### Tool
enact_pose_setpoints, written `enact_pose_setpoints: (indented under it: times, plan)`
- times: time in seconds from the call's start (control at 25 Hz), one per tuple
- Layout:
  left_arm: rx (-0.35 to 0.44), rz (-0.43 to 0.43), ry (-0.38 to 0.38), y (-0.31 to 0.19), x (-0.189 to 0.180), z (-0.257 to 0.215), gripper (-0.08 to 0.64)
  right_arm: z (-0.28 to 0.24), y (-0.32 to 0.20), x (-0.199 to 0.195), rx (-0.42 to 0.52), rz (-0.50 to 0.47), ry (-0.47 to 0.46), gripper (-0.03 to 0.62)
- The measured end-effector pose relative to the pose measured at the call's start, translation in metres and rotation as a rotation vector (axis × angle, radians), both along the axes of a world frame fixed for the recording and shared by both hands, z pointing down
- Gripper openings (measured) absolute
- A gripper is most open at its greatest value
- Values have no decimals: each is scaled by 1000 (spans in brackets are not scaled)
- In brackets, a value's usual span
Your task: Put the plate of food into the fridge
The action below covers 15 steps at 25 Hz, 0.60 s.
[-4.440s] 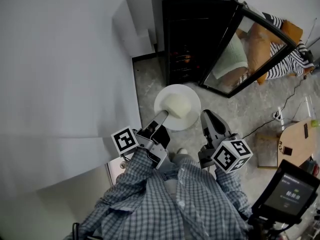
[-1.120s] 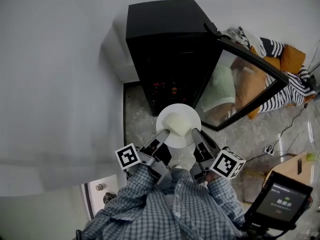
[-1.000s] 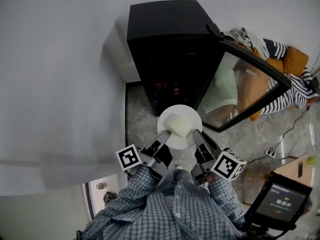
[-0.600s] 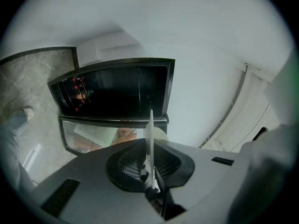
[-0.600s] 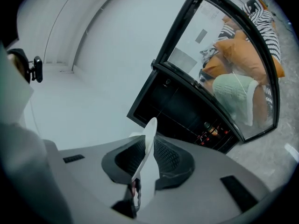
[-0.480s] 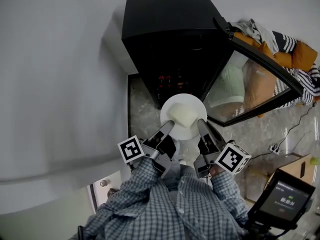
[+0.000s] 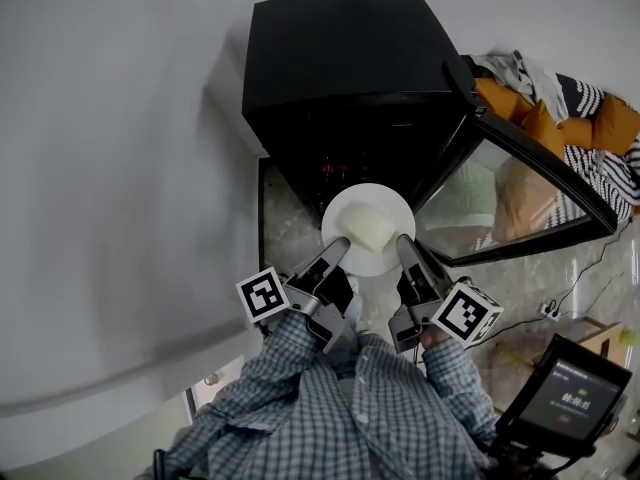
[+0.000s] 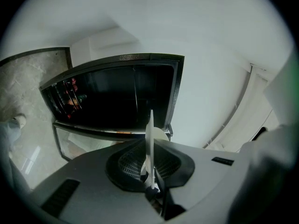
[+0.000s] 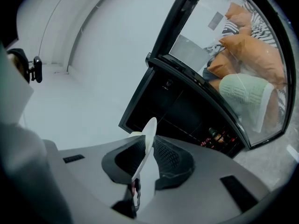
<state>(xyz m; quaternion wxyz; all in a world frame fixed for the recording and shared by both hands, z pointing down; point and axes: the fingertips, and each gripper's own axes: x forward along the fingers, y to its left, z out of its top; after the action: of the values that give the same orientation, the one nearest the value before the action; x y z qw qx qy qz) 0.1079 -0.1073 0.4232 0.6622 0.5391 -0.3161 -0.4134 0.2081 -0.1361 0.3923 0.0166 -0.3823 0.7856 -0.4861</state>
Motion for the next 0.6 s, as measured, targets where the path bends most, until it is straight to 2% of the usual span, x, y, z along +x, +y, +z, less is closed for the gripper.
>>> enact_pose_setpoints:
  times: [0.32, 0.6]
  plan:
    - [17, -18, 14, -4, 4, 2, 26, 0, -4, 4, 11, -8, 15, 61]
    - [0, -28, 18, -2, 7, 7, 26, 7, -3, 7, -8, 1, 24, 61]
